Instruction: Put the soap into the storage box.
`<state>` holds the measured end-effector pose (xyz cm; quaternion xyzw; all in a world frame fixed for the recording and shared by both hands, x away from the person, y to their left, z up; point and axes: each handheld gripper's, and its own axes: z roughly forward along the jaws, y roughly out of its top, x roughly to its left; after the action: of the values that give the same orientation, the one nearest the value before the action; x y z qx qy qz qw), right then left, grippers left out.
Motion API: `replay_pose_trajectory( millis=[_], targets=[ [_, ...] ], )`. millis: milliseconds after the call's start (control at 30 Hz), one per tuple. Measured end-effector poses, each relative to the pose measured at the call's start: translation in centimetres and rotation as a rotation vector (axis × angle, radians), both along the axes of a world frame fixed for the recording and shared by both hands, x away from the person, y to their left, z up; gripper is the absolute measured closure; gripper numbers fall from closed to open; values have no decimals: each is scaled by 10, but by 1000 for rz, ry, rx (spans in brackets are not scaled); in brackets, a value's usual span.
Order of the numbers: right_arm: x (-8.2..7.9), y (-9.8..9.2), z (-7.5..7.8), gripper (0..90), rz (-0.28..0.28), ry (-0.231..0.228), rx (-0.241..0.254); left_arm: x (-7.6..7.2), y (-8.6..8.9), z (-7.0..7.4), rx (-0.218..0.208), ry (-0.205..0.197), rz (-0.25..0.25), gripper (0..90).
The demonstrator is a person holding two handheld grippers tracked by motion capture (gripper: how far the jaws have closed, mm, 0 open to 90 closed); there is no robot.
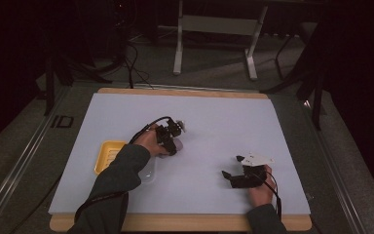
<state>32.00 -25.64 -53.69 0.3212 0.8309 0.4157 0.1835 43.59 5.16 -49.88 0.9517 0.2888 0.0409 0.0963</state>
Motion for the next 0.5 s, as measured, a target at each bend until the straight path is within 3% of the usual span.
replay_pose_trajectory(
  millis=[267, 500],
  targets=[
    [0, 0, 0, 144, 0, 0, -1, -1, -1, 1, 13, -7, -4, 498],
    [0, 0, 0, 144, -1, -1, 0, -2, 2, 7, -8, -11, 5, 498]
  ],
)
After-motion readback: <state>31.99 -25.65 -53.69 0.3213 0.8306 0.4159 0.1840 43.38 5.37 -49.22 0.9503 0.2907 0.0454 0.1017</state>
